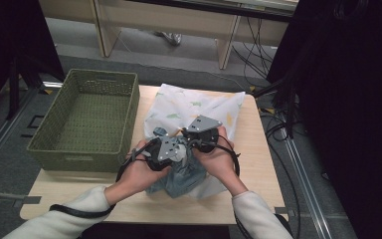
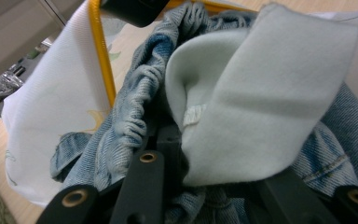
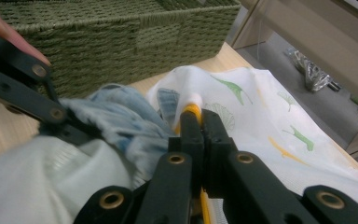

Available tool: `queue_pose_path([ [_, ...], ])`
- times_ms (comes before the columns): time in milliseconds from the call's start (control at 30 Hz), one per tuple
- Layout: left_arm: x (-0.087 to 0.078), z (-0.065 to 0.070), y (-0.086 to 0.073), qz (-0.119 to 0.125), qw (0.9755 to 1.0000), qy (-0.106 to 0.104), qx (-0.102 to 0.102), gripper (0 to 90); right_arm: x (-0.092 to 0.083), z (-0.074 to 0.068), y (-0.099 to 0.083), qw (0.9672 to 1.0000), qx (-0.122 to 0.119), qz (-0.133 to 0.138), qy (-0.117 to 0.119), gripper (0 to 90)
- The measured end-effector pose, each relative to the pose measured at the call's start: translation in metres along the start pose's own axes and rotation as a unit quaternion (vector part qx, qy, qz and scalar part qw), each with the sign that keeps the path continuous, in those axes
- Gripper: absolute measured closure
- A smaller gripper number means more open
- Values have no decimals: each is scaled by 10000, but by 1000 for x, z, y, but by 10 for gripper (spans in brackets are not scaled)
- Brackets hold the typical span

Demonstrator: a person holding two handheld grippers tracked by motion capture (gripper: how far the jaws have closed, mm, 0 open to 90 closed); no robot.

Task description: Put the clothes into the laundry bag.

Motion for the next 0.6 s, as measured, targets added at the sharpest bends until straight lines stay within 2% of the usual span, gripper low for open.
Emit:
queue_pose_path([
  [67,-3,-2,7,235,9996,116,-57,735,-2,2,0,10000,62,19,-30,900],
  [100,-3,-2,7,235,9996,116,-57,736,-2,2,0,10000,62,19,-30,900],
  [133,-10,-5,14,377,9989,263,-19,738,-6,6,2,9998,115,113,-102,900],
  [267,-21,-11,23,552,9977,386,7,738,-15,12,10,9992,139,314,-195,900],
  [400,-31,-16,28,746,9957,556,5,737,-21,13,17,9984,187,473,-241,900],
  [467,-33,-18,29,742,9952,627,100,737,-23,12,20,9980,217,536,-257,900],
  [533,-33,-18,30,739,9952,642,103,737,-23,13,21,9979,171,553,-277,900],
  [600,-24,-19,26,634,9960,620,146,735,-22,12,20,9979,256,529,-274,900],
])
Point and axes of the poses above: each handheld gripper's, and its own axes: x roughly forward along the jaws, y roughly out of its top, z roughly to its right, the point moved 8 cm from there along x, roughly forward along the jaws, and after that the axes turned 4 degrees about -x, right-handed, at the moved point
